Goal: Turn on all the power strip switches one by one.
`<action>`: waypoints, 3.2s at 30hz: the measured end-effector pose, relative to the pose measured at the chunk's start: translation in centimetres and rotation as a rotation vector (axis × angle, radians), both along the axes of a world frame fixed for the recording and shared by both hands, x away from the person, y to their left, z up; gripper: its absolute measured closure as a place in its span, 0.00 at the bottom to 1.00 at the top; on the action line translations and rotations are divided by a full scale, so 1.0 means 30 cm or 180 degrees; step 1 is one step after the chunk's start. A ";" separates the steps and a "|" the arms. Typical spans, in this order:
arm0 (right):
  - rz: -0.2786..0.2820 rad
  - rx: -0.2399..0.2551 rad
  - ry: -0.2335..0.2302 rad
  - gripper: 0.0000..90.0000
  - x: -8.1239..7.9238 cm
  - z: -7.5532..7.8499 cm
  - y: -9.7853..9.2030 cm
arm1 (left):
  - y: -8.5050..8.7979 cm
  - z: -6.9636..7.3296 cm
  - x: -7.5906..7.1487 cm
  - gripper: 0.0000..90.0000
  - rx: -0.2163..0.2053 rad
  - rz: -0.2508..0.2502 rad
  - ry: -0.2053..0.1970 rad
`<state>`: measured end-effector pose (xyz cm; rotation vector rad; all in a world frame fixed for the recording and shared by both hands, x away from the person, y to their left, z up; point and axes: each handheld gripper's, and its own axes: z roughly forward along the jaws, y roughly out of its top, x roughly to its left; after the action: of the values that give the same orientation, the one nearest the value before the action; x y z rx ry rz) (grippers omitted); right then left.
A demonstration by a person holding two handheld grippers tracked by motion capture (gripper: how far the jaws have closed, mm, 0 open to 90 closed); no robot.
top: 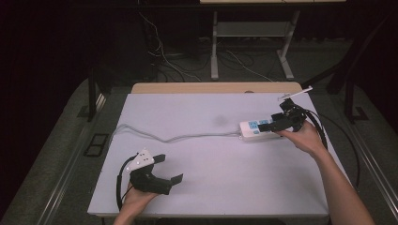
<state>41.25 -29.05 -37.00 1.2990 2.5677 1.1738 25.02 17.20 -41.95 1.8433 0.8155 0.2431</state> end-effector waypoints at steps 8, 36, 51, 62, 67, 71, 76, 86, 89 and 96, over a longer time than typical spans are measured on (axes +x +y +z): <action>-0.0010 -0.0066 0.0031 0.37 0.014 -0.023 0.026 | 0.000 0.000 -0.001 0.00 0.0001 -0.0009 -0.0003; 0.0119 -0.0270 0.0021 1.00 0.059 -0.090 0.051 | 0.004 0.000 0.000 0.00 -0.0006 0.0004 -0.0013; 0.0121 -0.0355 0.0096 1.00 0.076 -0.137 0.067 | 0.009 0.002 0.001 0.00 -0.0009 0.0010 -0.0016; 0.0149 -0.0300 0.0061 1.00 0.071 -0.147 0.062 | 0.009 0.001 -0.001 0.00 -0.0003 0.0007 -0.0023; 0.0173 -0.0282 0.0029 1.00 0.069 -0.152 0.059 | 0.009 0.001 -0.001 0.00 0.0000 0.0009 -0.0024; 0.0175 -0.0244 0.0016 1.00 0.067 -0.156 0.054 | 0.009 0.000 -0.001 0.00 -0.0001 0.0012 -0.0022; 0.0197 -0.0284 -0.0019 1.00 0.064 -0.157 0.057 | 0.007 0.000 -0.002 0.00 0.0012 0.0003 -0.0023; 0.0188 -0.0341 0.0008 1.00 0.065 -0.157 0.036 | 0.004 -0.001 -0.004 0.00 0.0007 0.0001 -0.0019; 0.0153 -0.0303 -0.0022 1.00 0.056 -0.161 0.034 | 0.003 -0.002 -0.002 0.00 0.0013 0.0000 -0.0016; 0.0170 -0.0320 -0.0034 1.00 0.052 -0.149 0.047 | 0.007 -0.004 0.001 0.00 0.0015 0.0027 -0.0008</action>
<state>42.82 -27.63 -41.46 1.2077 2.6317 1.0411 25.06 17.40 -42.06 1.8440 0.8218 0.2527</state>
